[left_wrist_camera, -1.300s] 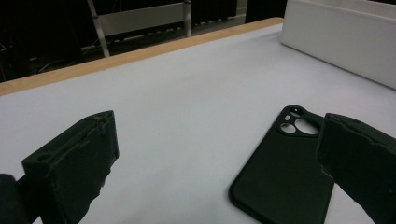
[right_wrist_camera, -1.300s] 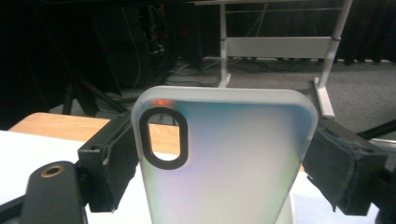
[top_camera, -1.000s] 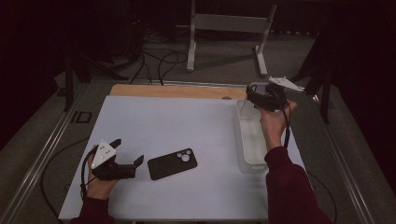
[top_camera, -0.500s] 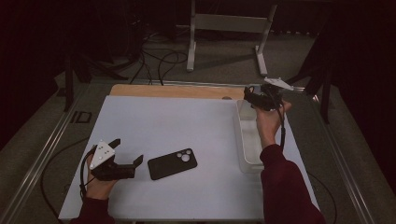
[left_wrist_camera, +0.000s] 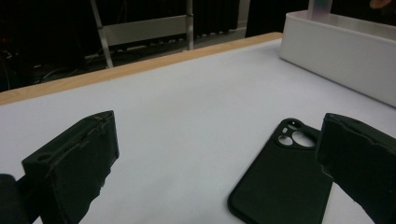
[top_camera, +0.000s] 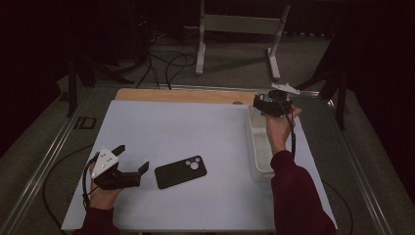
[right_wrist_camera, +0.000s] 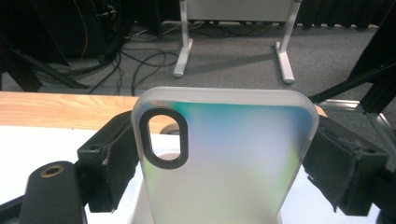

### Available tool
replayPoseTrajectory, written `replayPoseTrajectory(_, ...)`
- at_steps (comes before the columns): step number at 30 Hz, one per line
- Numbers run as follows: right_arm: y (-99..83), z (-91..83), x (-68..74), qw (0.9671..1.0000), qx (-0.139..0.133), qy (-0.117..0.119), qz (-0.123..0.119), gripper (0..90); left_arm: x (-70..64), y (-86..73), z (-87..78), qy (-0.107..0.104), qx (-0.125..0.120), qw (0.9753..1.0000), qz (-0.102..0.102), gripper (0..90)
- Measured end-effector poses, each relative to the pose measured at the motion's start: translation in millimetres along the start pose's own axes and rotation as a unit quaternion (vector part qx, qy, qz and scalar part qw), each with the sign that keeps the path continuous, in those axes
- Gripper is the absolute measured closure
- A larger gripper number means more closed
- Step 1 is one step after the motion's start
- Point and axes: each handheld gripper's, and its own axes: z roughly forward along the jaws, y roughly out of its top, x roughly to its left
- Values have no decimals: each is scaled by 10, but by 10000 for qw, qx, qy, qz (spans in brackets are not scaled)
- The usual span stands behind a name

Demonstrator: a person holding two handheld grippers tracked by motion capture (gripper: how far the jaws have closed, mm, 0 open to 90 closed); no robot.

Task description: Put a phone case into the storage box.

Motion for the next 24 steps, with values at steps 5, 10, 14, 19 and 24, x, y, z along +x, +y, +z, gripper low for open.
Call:
replayPoseTrajectory(5,-27,51,3,9999,103,-9,69,165,-3,-2,2,-4,12,10000,3,0)
replayPoseTrajectory(10,-56,107,13,9996,265,-27,51,165,1,0,-3,-8,0,10000,-5,0)
replayPoseTrajectory(14,-85,157,4,9992,370,-35,129,165,0,-1,-1,-6,-1,10000,-4,0)
replayPoseTrajectory(19,-104,208,10,9989,459,-26,68,165,-3,-1,2,-14,-2,10000,-2,0)
replayPoseTrajectory(24,-141,255,31,9985,545,-54,24,164,-2,1,-2,-16,-15,10000,-10,0)
